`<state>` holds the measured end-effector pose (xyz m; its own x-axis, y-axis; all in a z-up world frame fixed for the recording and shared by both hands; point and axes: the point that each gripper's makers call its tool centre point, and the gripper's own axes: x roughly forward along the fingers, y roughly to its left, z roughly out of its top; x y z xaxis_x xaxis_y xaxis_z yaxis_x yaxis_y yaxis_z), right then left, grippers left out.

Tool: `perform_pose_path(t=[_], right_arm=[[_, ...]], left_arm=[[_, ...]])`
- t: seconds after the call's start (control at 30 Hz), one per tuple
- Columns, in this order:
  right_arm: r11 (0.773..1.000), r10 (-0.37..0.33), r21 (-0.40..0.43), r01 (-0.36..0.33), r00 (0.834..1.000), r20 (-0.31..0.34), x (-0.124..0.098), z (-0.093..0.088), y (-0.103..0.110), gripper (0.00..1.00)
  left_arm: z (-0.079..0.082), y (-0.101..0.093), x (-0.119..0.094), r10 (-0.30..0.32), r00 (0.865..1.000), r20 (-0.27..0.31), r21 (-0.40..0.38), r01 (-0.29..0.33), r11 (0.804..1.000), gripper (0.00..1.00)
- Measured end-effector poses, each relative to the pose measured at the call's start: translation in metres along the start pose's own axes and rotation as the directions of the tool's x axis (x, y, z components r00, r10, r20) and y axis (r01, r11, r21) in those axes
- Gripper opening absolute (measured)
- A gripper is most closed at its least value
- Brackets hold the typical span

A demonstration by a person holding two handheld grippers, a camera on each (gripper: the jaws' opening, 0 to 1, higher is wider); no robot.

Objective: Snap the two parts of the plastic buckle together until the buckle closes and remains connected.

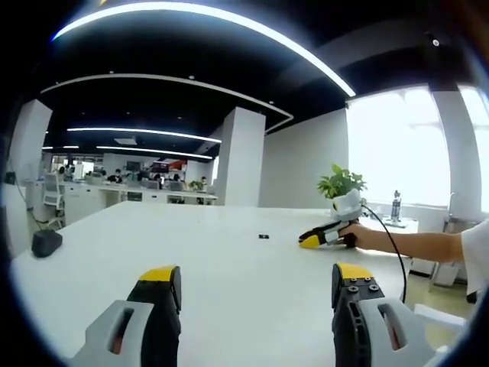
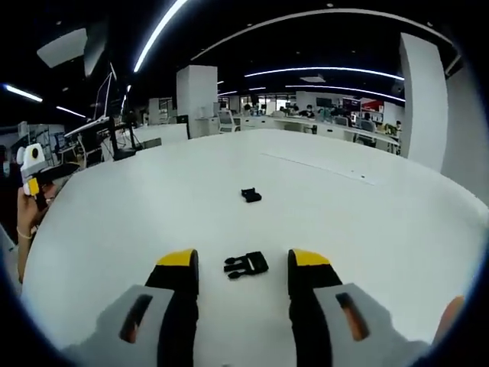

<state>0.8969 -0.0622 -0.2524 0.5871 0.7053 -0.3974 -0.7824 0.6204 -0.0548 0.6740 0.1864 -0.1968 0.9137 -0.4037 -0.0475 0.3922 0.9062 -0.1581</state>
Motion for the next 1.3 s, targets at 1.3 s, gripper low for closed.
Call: perform_pose_path(t=[1.3], right_arm=[[0.879,-0.436,0.180,0.441,0.897,-0.068,-0.048,-0.018,-0.048,0.22]], left_arm=[[-0.003,0.006,-0.003,0.012,1.000,-0.004,-0.013,-0.012,1.000,0.82]])
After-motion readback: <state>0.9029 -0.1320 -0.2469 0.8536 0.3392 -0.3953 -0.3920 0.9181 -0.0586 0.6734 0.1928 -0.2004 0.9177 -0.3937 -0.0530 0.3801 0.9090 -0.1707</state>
